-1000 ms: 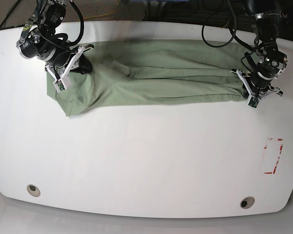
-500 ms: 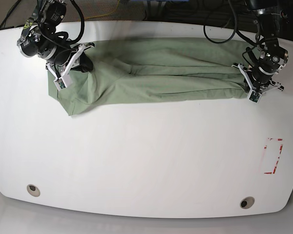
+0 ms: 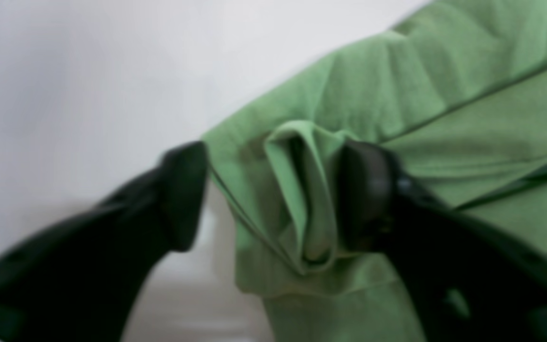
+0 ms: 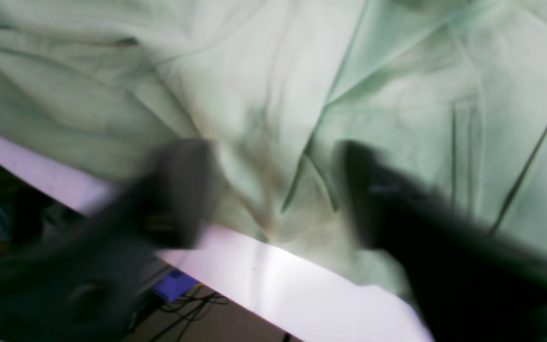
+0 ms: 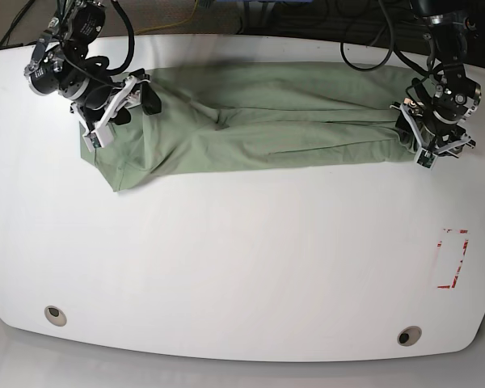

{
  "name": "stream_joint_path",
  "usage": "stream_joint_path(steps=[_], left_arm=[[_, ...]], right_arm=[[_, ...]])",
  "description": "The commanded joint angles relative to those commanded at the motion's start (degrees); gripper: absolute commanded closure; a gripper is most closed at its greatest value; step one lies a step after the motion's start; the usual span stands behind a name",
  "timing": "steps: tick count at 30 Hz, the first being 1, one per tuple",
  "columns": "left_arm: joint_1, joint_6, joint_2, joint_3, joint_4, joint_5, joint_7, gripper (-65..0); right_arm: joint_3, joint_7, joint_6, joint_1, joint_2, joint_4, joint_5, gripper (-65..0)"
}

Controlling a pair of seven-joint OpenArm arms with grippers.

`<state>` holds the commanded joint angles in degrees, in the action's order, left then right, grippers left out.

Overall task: Layout the t-shirt on the table in an organized manner, then fold the t-shirt properly
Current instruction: 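Lift and fold the held edges back over the shirt with both grippers, then release the folded edges and open both grippers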

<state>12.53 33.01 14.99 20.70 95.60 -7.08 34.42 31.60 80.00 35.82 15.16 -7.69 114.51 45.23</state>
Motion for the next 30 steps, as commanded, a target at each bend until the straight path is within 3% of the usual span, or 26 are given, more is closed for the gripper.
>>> stream_joint_path(steps=[9,14,21,30], left_arm=[[0.79,0.0,1.93,0.0,4.04,0.18,0.62,-42.9],[0.44,0.0,2.02,0.0,6.86,0.26,4.04,-43.1],[0.26,0.0,2.02,0.0,10.99,0.35,4.4,-43.1],[-1.32,0.0,1.93,0.0,14.33,0.44,4.57,-42.8]], right_arm=[[2.29,0.0,-0.18,-1.93,-2.37,0.0,0.0,-47.0],[4.13,0.0,-0.18,-4.92,-3.08,0.0,0.0,-47.1],[4.57,0.0,-0.18,-10.11,-3.08,-0.7,-0.35,-47.6],[1.85,-3.03,0.35,-17.76,-0.26,-5.71,-10.11,-47.6]])
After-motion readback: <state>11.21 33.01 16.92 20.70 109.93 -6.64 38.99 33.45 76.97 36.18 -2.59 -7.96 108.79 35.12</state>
